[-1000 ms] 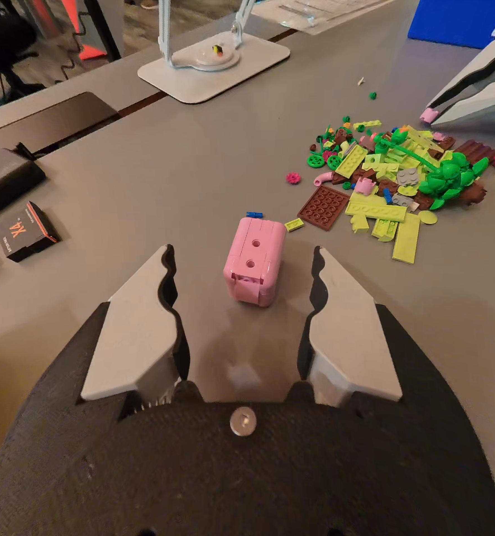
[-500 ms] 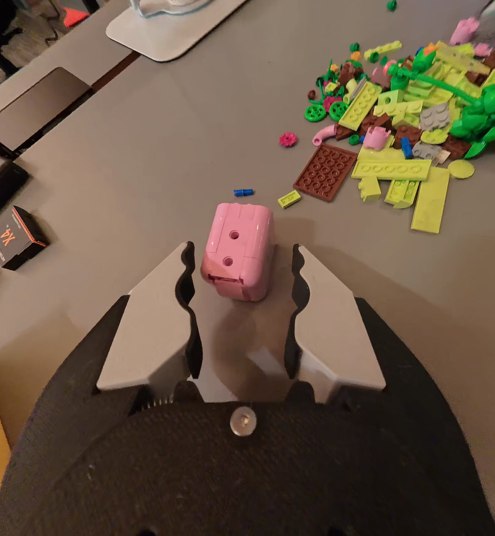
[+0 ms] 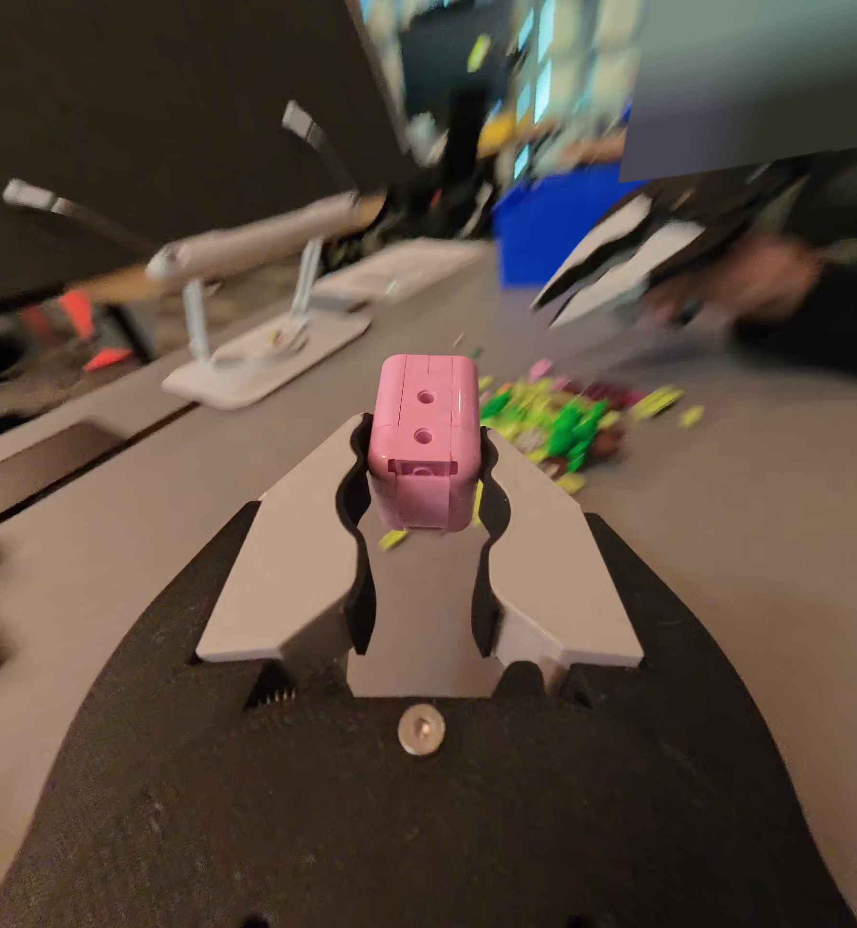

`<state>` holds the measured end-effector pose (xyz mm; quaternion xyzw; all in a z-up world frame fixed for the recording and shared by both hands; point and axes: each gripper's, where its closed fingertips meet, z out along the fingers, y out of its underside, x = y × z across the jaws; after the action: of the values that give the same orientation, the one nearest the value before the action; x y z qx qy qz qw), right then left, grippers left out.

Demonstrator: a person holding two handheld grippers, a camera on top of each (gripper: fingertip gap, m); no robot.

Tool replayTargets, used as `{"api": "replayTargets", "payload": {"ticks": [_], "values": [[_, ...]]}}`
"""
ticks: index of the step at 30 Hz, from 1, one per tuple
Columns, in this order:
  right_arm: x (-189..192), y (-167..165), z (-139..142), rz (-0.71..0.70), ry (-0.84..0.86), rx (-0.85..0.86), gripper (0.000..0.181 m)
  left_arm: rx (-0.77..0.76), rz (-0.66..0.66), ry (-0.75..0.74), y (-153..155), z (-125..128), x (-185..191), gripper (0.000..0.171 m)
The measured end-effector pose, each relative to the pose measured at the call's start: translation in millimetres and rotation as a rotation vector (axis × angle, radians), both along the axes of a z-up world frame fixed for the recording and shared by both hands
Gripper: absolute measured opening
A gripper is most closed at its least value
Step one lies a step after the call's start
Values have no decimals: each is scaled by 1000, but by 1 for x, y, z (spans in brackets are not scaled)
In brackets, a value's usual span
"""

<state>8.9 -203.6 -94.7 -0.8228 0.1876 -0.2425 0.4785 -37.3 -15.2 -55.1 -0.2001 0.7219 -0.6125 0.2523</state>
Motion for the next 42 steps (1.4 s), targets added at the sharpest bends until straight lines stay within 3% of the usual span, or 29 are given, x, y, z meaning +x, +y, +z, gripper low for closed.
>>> {"api": "replayTargets", "payload": {"ticks": [3, 5, 9, 11, 16, 42], "values": [[-24, 25, 27, 143, -11, 186, 20, -293, -252, 14, -28, 40, -36, 38], [-46, 42, 43, 272, -3, 292, 24, -424, -398, 71, -40, 53, -55, 39], [-79, 62, 51, 412, -205, 232, 21, -472, -503, 141, -56, 50, -66, 39], [-93, 71, 51, 456, -280, 202, 18, -460, -512, 158, -61, 44, -66, 38], [-112, 84, 58, 543, -199, 288, 26, -424, -531, 190, -70, 34, -68, 38], [-122, 91, 49, 595, -107, 299, 25, -245, -492, 250, -88, -1, -65, 38]]}}
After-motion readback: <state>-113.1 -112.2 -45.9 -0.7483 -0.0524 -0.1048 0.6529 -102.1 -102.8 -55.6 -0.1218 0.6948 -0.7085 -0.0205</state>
